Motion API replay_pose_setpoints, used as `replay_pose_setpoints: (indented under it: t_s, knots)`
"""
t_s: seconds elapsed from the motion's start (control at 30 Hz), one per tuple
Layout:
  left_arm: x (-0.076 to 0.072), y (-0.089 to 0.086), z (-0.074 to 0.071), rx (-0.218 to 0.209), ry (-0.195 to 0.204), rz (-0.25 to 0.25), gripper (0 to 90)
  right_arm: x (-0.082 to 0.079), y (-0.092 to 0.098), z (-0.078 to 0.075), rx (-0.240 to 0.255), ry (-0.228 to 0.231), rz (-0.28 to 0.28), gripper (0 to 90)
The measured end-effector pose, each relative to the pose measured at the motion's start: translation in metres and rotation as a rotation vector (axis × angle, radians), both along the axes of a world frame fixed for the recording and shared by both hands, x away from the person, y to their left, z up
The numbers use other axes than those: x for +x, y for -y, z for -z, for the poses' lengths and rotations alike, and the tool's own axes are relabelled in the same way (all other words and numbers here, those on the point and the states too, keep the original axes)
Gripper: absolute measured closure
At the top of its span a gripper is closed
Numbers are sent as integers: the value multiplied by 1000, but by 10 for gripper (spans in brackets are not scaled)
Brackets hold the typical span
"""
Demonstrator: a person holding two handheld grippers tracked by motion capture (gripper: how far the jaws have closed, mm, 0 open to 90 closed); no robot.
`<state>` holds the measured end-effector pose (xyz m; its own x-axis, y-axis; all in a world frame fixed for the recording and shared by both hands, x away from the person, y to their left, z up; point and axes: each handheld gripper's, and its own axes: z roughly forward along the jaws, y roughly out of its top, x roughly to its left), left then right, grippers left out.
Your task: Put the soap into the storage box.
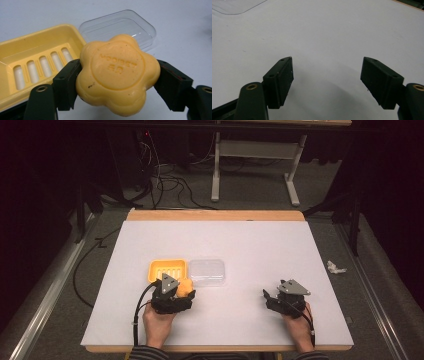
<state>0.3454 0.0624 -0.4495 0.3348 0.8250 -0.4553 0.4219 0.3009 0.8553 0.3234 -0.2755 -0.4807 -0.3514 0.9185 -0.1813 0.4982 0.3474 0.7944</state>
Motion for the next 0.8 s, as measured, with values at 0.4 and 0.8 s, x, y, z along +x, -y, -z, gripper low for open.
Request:
replay_pose_setpoints:
  t_s: [0.4, 0.8]
  knots:
    - [4, -4, -7, -15, 9, -15, 275, 1, -1, 0, -12, -4, -1, 267]
    - [6, -9, -9, -19, 16, -34, 274, 0, -1, 0, -6, -3, 3, 265]
